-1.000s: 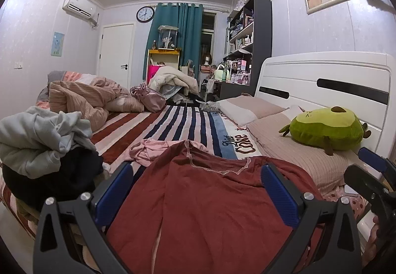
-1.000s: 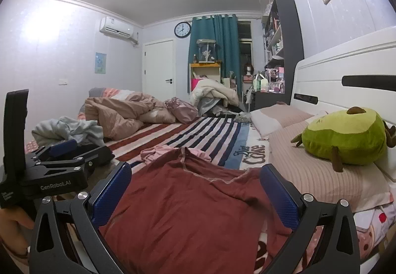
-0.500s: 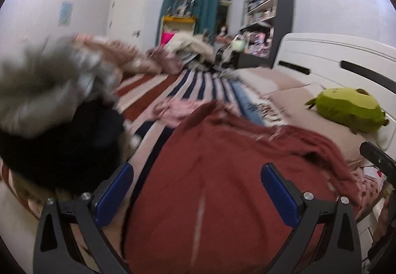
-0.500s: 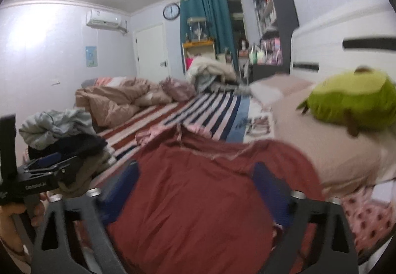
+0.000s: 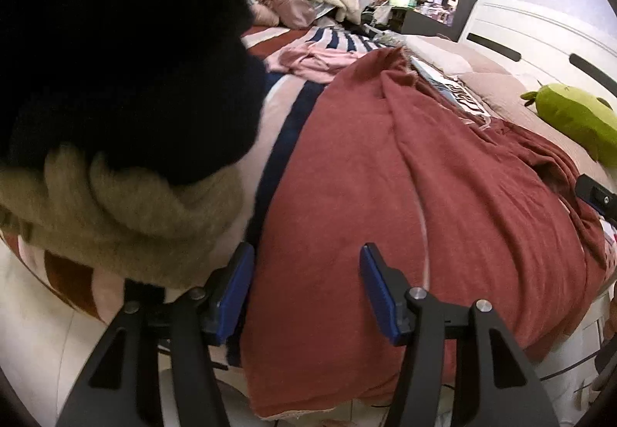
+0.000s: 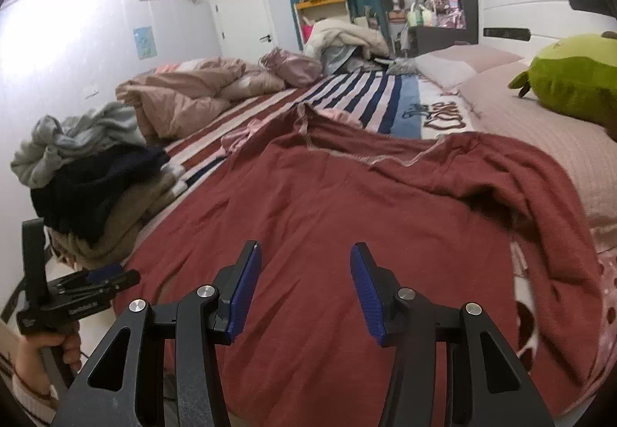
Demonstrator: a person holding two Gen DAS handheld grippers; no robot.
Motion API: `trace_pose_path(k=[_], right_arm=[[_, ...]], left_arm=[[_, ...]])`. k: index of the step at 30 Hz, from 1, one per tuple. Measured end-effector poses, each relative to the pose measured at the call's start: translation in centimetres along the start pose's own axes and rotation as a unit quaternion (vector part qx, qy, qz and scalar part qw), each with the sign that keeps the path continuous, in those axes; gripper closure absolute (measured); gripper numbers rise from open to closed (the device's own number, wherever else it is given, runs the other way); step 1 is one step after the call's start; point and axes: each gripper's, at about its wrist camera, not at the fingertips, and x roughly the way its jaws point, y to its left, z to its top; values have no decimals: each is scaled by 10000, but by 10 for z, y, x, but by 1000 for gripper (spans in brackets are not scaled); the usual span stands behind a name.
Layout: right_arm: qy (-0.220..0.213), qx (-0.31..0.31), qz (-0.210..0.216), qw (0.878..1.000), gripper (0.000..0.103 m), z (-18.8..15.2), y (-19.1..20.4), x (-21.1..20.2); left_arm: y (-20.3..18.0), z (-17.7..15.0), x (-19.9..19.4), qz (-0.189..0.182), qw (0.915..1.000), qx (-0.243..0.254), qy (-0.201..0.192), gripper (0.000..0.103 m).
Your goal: Fold small clothes
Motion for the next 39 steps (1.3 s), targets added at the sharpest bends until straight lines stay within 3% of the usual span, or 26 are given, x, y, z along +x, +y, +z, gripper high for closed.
trace_pose_path(k=[3, 9, 10, 13, 18, 24, 28, 31, 35, 36, 37, 38, 39], right_arm=[[64, 13, -13, 10000, 59, 2, 0, 7], [293, 146, -93, 9994, 59, -3, -8, 20], [319, 196, -90, 9993, 59, -5, -11, 21], [346, 356, -90, 9987, 59, -7, -21, 21], [232, 449, -134, 9986, 59, -3, -36, 12], [113, 547, -153, 9983, 59, 4, -59, 0], [-119, 693, -149, 9974, 59, 12, -80, -11], [-298, 845, -212, 9957, 59, 12, -95, -20], [-346, 959, -397, 9940, 59, 5, -114, -30], [-332, 966, -477, 9936, 59, 3, -117, -30], [-304, 989, -576, 9930, 59, 0, -122, -31], [-261, 1011, -621, 9926, 59, -1, -124, -30], [-186, 1037, -642, 9924, 59, -3, -127, -29]], left_arm=[[3, 1, 2, -74, 9999, -85, 34, 51], [6, 6, 9, 128, 9996, -237, 69, 85], [4, 8, 9, 79, 9997, -191, 102, 96], [-1, 11, 6, 36, 9999, -105, 74, 100], [-19, 30, -16, 50, 9994, 127, -332, 101], [-58, 70, -55, -392, 9950, 378, -838, 101], [-110, 91, -60, -893, 9879, 789, -991, 101], [-147, 97, -42, -1319, 9827, 1053, -765, 101], [-187, 86, 15, -1879, 9747, 1206, 55, 96], [-193, 80, 29, -1927, 9734, 1206, 270, 91], [-198, 75, 39, -1867, 9739, 1217, 423, 71], [-202, 66, 48, -1695, 9753, 1282, 595, 61], [-203, 61, 50, -1605, 9759, 1326, 659, 61]])
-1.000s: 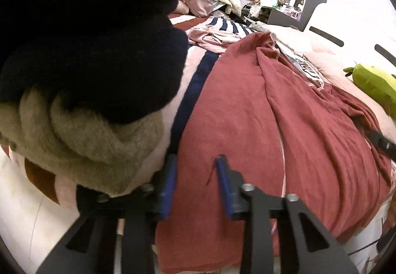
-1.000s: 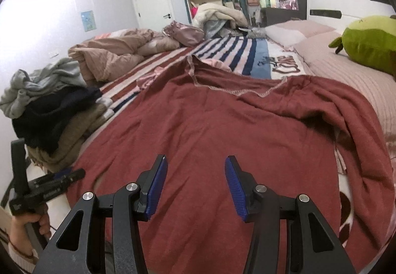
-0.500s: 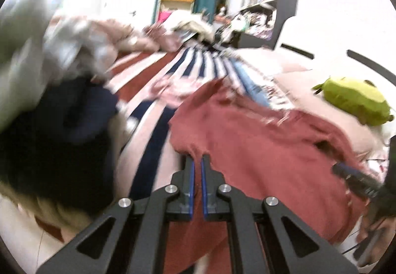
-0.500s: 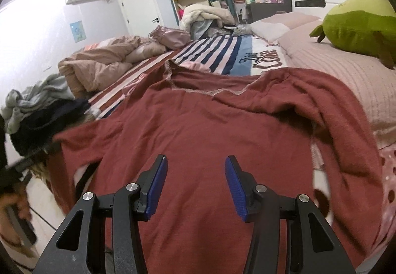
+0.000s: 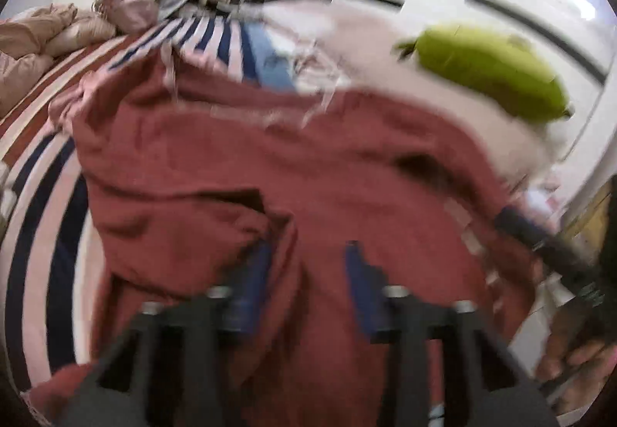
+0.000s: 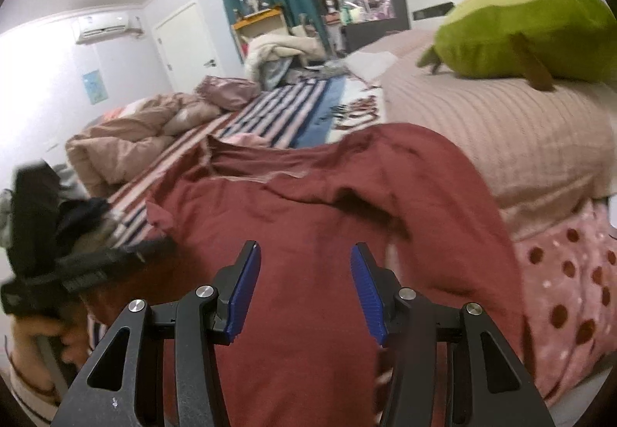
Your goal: Fold small clothes
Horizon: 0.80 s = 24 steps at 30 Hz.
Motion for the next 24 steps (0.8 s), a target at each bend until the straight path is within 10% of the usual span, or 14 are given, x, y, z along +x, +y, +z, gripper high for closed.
trace_pose_path(k=[5, 11, 16, 24], right_arm=[[153, -128, -28, 9998, 58, 1, 9, 4], [316, -527, 478, 9970, 51, 1, 65, 15], [602, -891, 1068, 9885, 37, -9, 130, 30], [1277, -1273, 1881, 9655, 13, -47, 213, 56]], left_arm=[[15, -8, -49, -263, 9985, -173, -439, 39], [51, -24, -124, 537, 9921, -238, -1110, 30], [91, -50, -141, 1316, 9846, -118, -1149, 30], [126, -80, -156, 1330, 9831, -363, -1204, 30]])
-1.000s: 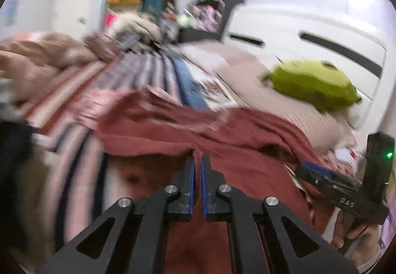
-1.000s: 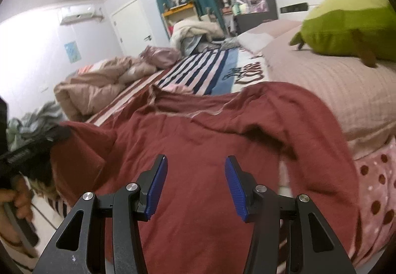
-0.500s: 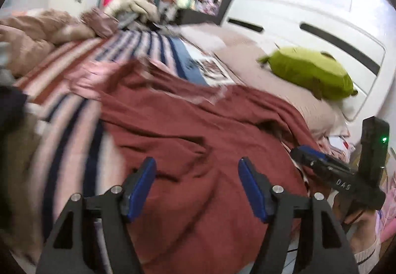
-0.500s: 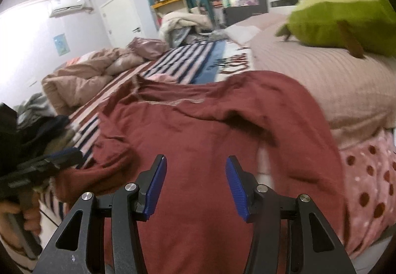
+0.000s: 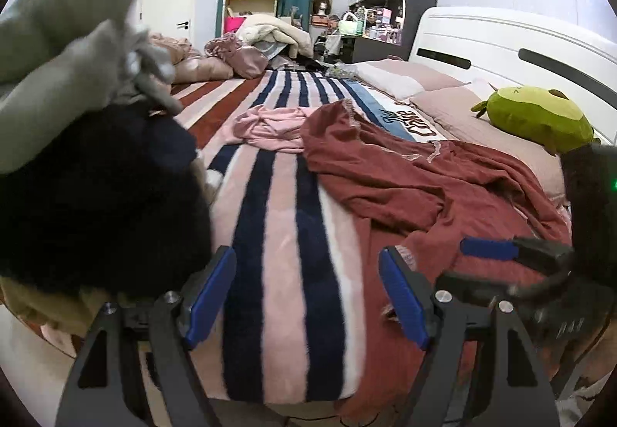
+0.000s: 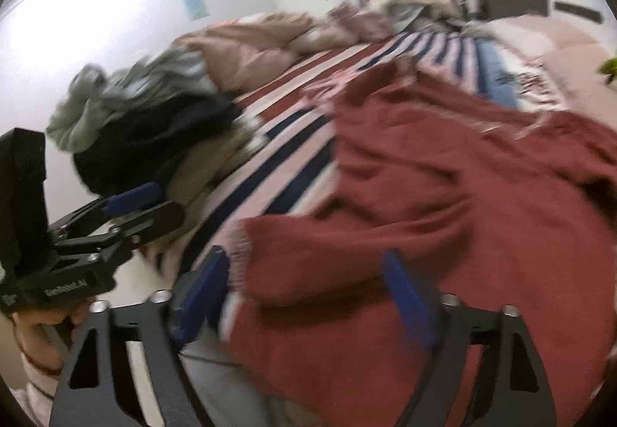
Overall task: Fold small clothes
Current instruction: 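Grasp the lace-trimmed shirt edge with the right tool and lift it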
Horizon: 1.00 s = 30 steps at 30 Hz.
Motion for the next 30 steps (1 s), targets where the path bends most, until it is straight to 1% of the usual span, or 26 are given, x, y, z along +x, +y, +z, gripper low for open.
trace_pose_path(k=[2, 3, 4, 5, 8, 9, 11, 13, 14, 15, 16, 18, 23, 28, 30], right_arm=[[141, -23, -110, 9998, 11, -2, 7, 17], [194, -19, -266, 9995, 11, -4, 8, 24], [253, 5, -531, 9983, 11, -6, 8, 32], [270, 3, -659, 9975, 11, -9, 7, 35], [242, 12, -805, 9965, 11, -13, 6, 41], [238, 49, -854, 9960, 13, -13, 4, 41], [188, 127, -1014, 9946, 33, -13, 0, 40], [157, 158, -1275, 9916, 74, -12, -7, 34], [134, 208, -1330, 9908, 82, -11, -12, 31], [47, 326, -1293, 9911, 92, -10, -18, 24], [-58, 426, -1247, 9913, 95, -9, -23, 17], [-273, 534, -1283, 9899, 97, -8, -32, 1], [-863, 819, -1599, 9799, 98, -7, -67, -55], [-1179, 1126, -1920, 9678, 99, -21, -111, -101], [-1228, 1218, -2006, 9643, 99, -29, -124, -112]], left_arm=[[7, -4, 1, 64, 9999, -133, 13, 30], [12, -6, 3, 76, 9998, -182, 35, 30], [14, -7, 4, 70, 9997, -210, 42, 30], [15, -8, 5, 53, 9997, -228, 50, 30], [16, -11, 5, -14, 9997, -260, 45, 30], [16, -11, 5, -20, 9996, -271, 41, 30], [15, -13, 5, -42, 9995, -298, 33, 29], [16, -12, 5, -50, 9994, -327, 35, 27], [16, -12, 5, -61, 9994, -340, 38, 25], [15, -12, 5, -65, 9994, -343, 41, 24], [14, -11, 6, -66, 9994, -336, 49, 24], [10, -8, 7, -79, 9995, -300, 54, 24], [-7, 2, 14, -214, 9995, -191, 96, 23], [-25, 3, 31, -320, 9991, -129, 252, 23], [-32, 3, 42, -256, 9990, -76, 369, 23]])
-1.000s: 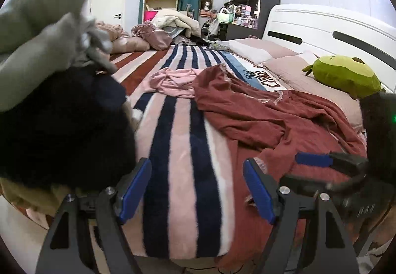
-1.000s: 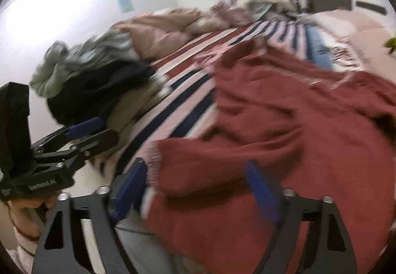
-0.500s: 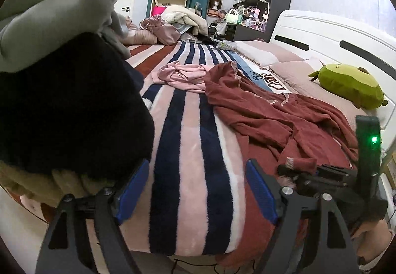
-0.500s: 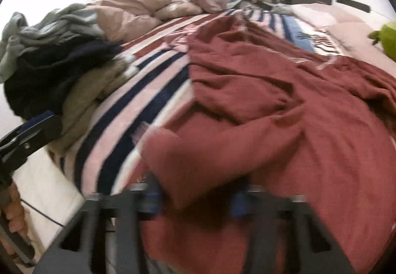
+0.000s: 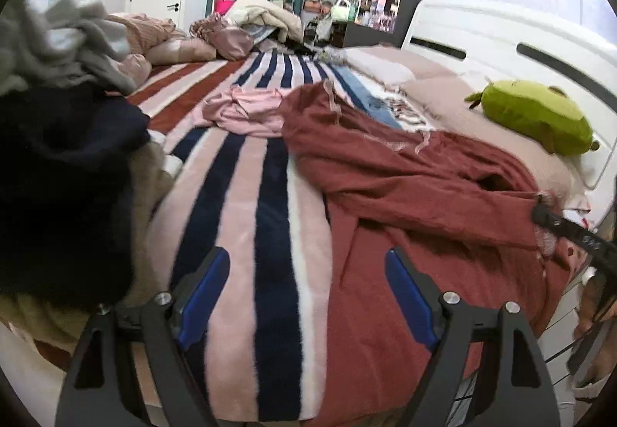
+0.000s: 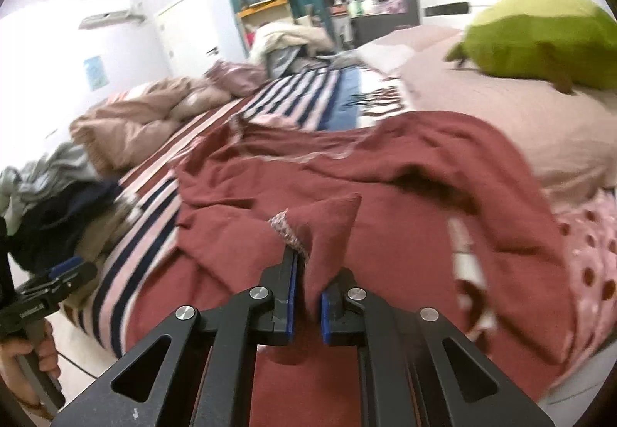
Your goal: Fold small clothes
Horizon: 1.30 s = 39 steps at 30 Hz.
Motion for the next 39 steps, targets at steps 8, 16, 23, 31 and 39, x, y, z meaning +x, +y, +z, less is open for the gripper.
trace_pose_path(k=[8, 16, 23, 31, 39], right_arm=[[72, 245, -154, 9996, 100, -13, -53, -2], [-142, 633, -349, 9973, 100, -21, -83, -12], [-470, 695, -603, 9946, 100, -9, -98, -36], [-589, 515, -731, 9942, 100, 8, -93, -41], [396, -141, -649, 9970, 63, 7, -88, -21]], left_arm=[[-25, -5, 42, 137, 9986, 159, 490, 23], [-47, 13, 94, 216, 9960, 417, 755, 37], [-38, 27, 114, 270, 9971, 266, 655, 100], [26, 32, 103, 1356, 9887, -435, 468, 103], [13, 41, 94, 181, 9990, -99, 395, 48]])
